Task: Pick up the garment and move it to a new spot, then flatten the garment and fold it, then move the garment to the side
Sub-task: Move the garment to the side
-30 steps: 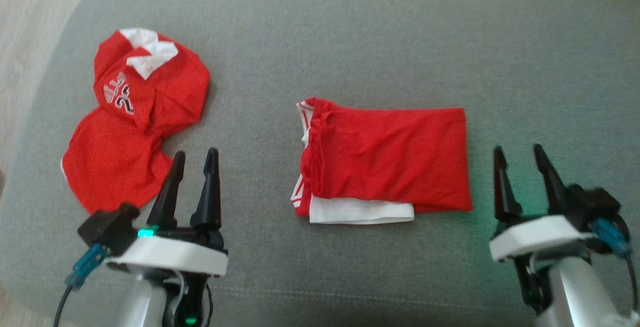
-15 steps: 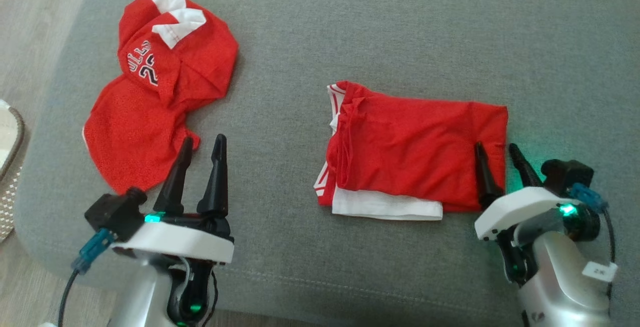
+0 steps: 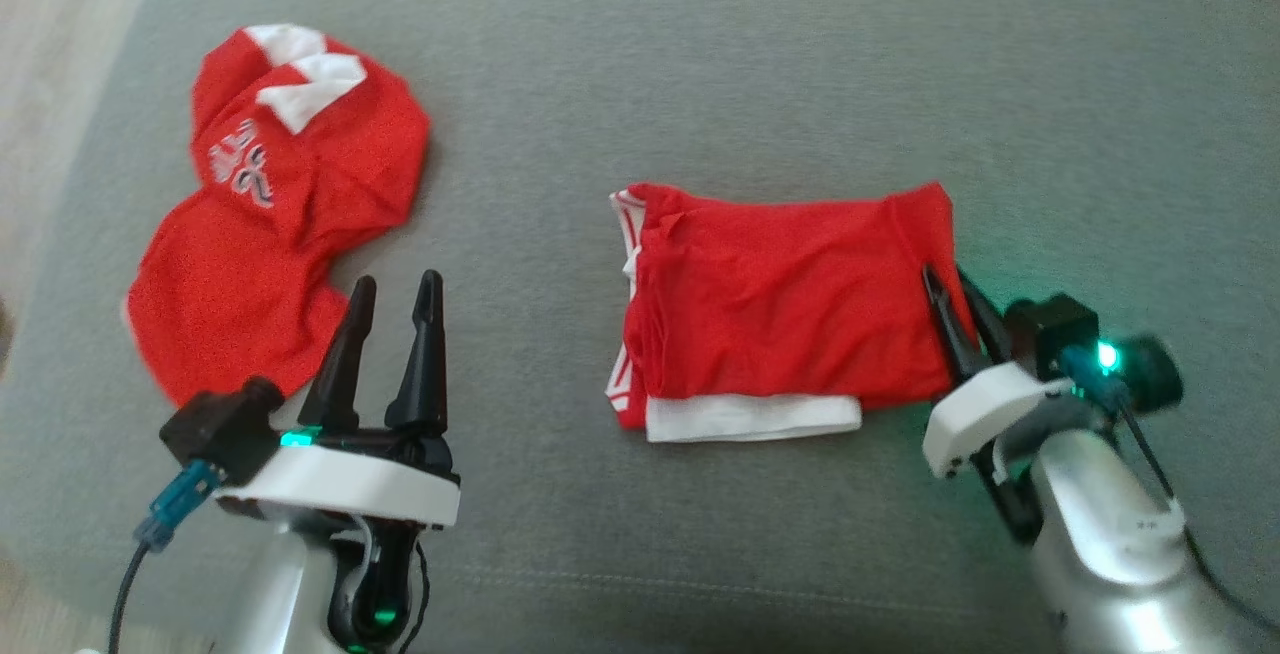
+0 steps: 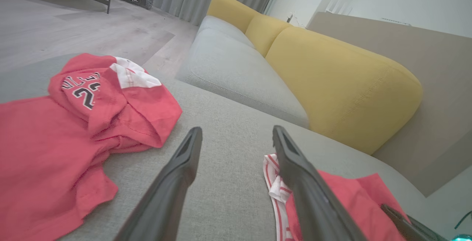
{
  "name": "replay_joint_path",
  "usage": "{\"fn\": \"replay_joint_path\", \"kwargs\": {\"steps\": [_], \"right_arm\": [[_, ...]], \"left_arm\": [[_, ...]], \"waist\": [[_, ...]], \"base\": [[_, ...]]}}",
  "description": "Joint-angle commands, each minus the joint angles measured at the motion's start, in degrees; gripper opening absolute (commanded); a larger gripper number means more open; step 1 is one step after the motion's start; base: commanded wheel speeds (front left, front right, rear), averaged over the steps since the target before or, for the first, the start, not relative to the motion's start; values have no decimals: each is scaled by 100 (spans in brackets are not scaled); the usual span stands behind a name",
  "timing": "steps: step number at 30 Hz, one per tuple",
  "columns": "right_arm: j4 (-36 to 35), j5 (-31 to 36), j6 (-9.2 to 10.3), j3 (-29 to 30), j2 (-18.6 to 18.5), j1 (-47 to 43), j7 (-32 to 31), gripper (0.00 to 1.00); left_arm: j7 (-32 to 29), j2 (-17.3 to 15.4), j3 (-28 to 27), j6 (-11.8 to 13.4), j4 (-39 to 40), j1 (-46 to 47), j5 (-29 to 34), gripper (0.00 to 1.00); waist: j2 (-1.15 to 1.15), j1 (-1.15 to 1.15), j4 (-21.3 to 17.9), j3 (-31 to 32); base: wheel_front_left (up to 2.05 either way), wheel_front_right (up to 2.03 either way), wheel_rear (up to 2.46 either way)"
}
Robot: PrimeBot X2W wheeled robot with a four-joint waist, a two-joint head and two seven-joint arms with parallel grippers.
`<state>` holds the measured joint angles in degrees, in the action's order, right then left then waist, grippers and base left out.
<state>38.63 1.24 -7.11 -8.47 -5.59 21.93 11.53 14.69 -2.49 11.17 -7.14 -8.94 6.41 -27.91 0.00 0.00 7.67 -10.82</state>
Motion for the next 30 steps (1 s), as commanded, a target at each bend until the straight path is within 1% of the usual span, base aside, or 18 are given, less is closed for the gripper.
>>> {"fn": "replay_joint_path", "kwargs": {"steps": [1, 3, 7, 11, 13, 17, 20, 25, 30], "right_arm": [[-226, 88, -37, -166, -99, 237, 88, 0], [-340, 285, -37, -392, -290, 371, 92, 0], [-522, 339, -37, -800, -756, 800, -134, 0], [-599, 15, -37, -1008, -1286, 1366, -444, 0], [-591, -231, -37, -972, -1497, 1667, -606, 0], [-561, -609, -37, -739, -1794, 2245, -909, 0], [-443, -802, -37, -382, -1893, 2568, -1118, 0], [-145, -815, -37, 351, -1850, 2893, -1407, 0], [51, -422, -37, 1098, -1731, 3059, -1541, 0]], "left_arm": [[30, -39, -174, -35, 224, 120, 1, 100], [30, -39, -166, -35, 273, 150, -21, 100], [30, -39, -91, -35, 373, 324, 56, 100], [30, -39, 18, -35, 465, 605, 165, 100], [30, -39, 67, -35, 500, 770, 210, 100], [30, -39, 77, -35, 561, 1055, 264, 100], [30, -40, 81, -35, 601, 1217, 285, 100], [30, -102, 117, -35, 596, 1316, 261, 100], [30, -185, 84, -35, 592, 1360, 230, 100]], "waist": [[0, 0, -149, 28], [0, 0, -315, -6], [0, 0, -670, -184], [0, 0, -985, -468], [0, 0, -1108, -626], [0, 0, -1310, -963], [0, 0, -1386, -1197], [0, 0, -1425, -1448], [0, 0, -1385, -1620]], "base": [[0, 0, 0], [0, 0, 0], [0, 0, 0], [0, 0, 0], [0, 0, 0], [0, 0, 0], [0, 0, 0], [0, 0, 0], [0, 0, 0]]}}
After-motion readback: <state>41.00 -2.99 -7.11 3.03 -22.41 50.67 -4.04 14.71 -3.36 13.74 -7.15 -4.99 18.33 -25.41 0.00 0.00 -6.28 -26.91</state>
